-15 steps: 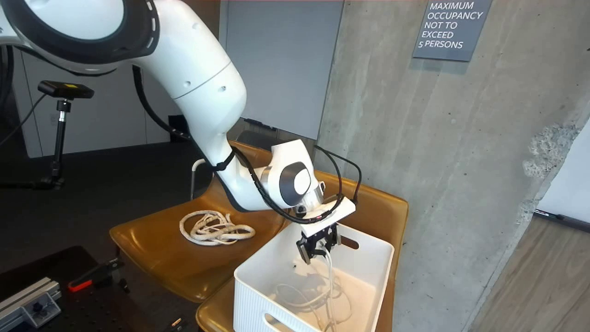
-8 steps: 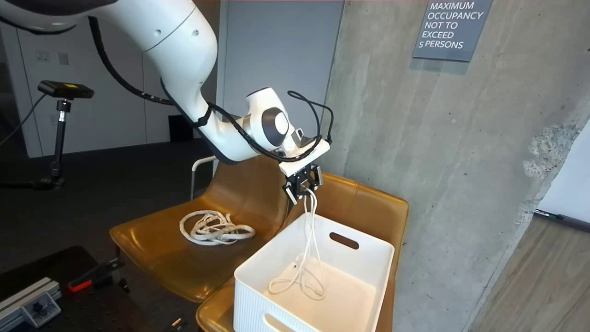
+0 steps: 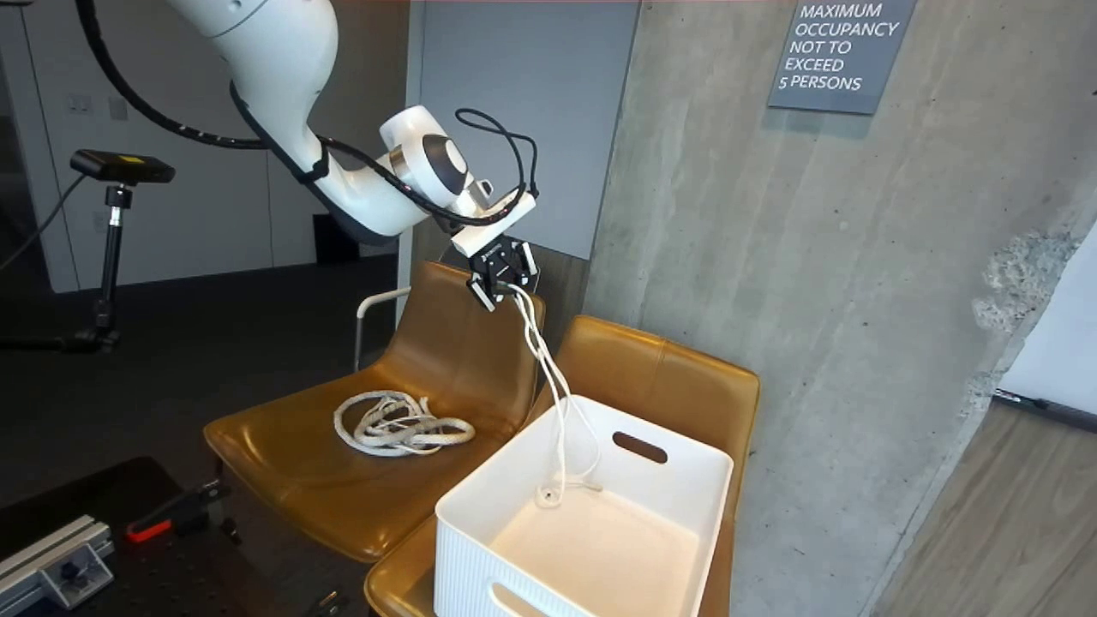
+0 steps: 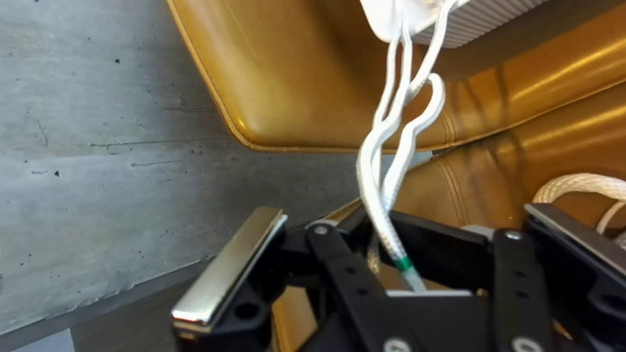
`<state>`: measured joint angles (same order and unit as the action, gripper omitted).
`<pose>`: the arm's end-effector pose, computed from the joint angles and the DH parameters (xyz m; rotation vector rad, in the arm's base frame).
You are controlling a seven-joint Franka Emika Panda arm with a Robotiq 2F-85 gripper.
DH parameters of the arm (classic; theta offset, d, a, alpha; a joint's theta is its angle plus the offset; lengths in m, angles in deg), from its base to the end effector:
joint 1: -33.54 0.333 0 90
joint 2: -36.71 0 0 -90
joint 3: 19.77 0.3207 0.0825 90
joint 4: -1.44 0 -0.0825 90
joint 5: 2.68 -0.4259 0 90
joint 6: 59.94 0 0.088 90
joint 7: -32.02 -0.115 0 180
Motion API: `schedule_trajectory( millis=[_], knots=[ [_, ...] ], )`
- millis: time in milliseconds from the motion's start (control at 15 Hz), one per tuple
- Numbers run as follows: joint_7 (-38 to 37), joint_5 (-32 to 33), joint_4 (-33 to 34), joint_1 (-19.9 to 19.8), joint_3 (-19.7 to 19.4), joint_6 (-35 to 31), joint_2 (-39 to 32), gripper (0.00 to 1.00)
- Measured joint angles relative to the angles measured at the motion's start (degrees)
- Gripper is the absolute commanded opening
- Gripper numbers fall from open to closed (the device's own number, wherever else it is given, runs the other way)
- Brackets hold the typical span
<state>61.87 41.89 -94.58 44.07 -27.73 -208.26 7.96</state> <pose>0.7457 0.0560 0.3281 2.0391 1.3806 0.2893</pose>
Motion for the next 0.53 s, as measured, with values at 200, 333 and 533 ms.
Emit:
schedule_trajectory(
  millis=[200, 333, 533],
  knots=[
    [-3.96, 1.98, 2.07, 2.51, 4.09, 4.56, 1.65, 0.0],
    [-6.5, 2.37, 3.6, 5.17, 7.22, 8.78, 2.54, 0.0],
    [-11.93, 3.93, 5.17, 10.45, 11.41, 15.34, 2.83, 0.0]
  ],
)
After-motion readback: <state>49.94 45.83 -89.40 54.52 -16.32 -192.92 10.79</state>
